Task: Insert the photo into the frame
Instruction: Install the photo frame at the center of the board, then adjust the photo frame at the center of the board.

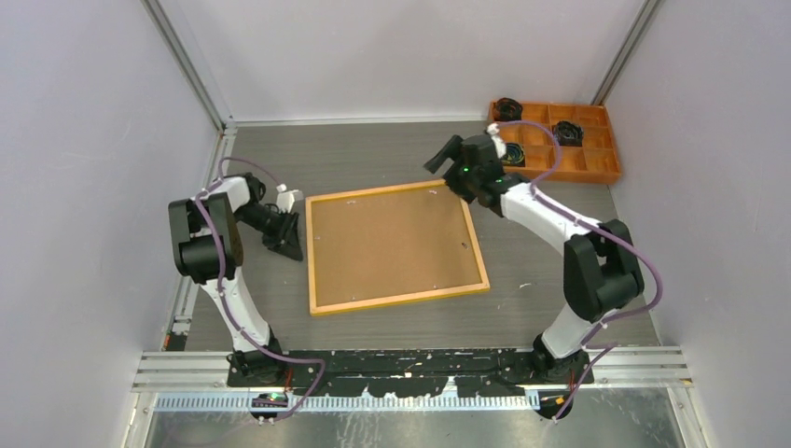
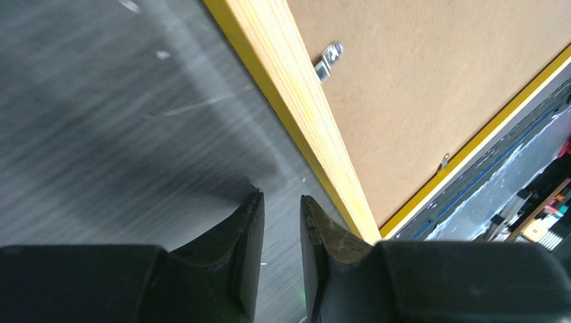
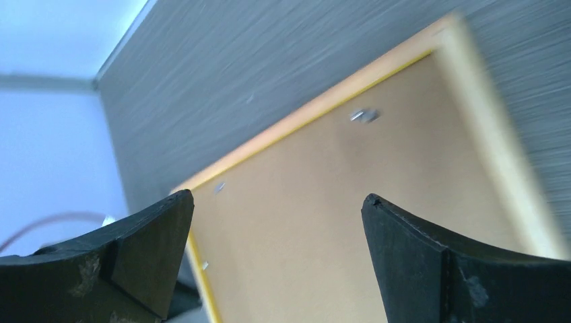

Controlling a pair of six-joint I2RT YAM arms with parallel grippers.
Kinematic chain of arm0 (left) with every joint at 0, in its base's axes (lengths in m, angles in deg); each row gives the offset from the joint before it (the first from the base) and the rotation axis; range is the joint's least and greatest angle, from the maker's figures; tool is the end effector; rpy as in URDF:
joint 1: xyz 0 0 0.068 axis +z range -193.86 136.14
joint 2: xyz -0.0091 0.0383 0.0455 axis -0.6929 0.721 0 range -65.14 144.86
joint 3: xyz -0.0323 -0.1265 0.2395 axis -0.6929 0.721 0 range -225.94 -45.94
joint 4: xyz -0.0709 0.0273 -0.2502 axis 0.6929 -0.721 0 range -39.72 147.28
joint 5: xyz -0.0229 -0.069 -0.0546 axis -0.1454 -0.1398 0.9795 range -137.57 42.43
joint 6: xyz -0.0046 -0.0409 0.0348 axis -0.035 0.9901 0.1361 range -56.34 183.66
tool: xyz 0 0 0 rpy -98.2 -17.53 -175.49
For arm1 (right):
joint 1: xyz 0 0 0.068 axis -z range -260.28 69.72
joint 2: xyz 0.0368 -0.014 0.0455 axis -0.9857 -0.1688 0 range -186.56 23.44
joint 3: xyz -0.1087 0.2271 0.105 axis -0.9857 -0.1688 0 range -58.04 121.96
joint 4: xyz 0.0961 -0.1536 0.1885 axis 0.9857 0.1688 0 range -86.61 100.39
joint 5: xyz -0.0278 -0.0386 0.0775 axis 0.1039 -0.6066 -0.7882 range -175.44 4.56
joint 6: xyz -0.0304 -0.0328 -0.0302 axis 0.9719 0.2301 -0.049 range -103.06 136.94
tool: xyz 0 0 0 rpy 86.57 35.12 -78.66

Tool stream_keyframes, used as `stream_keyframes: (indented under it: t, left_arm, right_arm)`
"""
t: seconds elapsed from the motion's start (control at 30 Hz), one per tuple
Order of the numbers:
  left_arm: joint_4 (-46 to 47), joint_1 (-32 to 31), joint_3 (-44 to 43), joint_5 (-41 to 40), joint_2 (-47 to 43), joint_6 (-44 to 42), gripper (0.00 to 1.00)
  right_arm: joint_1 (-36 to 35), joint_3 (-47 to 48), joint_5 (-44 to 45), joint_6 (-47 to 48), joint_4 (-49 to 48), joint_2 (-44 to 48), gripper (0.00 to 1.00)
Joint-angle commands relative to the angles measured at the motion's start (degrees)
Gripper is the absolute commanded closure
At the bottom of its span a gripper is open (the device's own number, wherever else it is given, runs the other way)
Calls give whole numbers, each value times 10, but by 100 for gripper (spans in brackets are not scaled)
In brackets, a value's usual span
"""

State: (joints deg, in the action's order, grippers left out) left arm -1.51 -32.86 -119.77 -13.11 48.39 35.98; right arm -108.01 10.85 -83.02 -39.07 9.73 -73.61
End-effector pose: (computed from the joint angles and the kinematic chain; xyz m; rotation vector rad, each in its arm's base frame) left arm 0.3346 0.0445 0.1429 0.3587 2.9133 -0.9310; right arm 0.3433 0.1787 0.2507 0.5821 2.2067 0.7653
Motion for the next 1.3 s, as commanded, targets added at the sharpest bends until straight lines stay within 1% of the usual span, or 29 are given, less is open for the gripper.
stream_keyframes:
  t: [0.0,0.07,0.17,0.33,0.5,0.57,0.6,0.67,0.77,0.83,0.87,0.93,1.03,1.1,1.17,1.27]
  left_arm:
    - [27,-21,42,-32,-44,-20,71]
    - [35,-34,60,-42,-54,-20,70]
    - [44,-55,77,-57,-71,-20,69]
    - [43,-78,91,-73,-94,-28,69]
    - [46,-98,105,-86,-102,-36,69]
    - [47,-105,111,-86,-103,-35,69]
    - [51,-125,117,-87,-106,-33,69]
    - [53,-149,121,-88,-109,-26,69]
    - [61,-196,124,-89,-112,-10,69]
    - [63,-235,116,-88,-109,3,69]
    - [63,-263,113,-88,-107,10,69]
    - [65,-300,108,-87,-102,19,69]
    - [62,-370,109,-89,-98,21,67]
    - [54,-396,110,-90,-101,20,64]
    - [36,-403,110,-84,-117,8,59]
    - [-3,-400,107,-99,-155,-22,57]
  right_arm:
    - [51,-37,67,67,47,9,0]
    - [68,-42,78,76,52,-4,0]
    - [83,-55,81,75,34,-22,0]
    - [87,-49,85,75,26,-61,0]
    - [88,-35,55,65,10,-99,0]
    - [87,-29,29,54,-14,-113,1]
    - [85,-21,14,46,-25,-121,2]
    - [77,20,-10,41,-20,-151,3]
    - [50,124,-7,58,36,-212,3]
    - [37,188,-15,59,62,-257,3]
    - [32,212,-34,54,61,-275,3]
    - [23,276,-60,50,71,-315,3]
    - [14,387,-90,66,132,-386,1]
    - [12,452,-85,88,173,-407,0]
    - [14,492,-46,119,221,-408,0]
    - [29,476,2,145,228,-365,0]
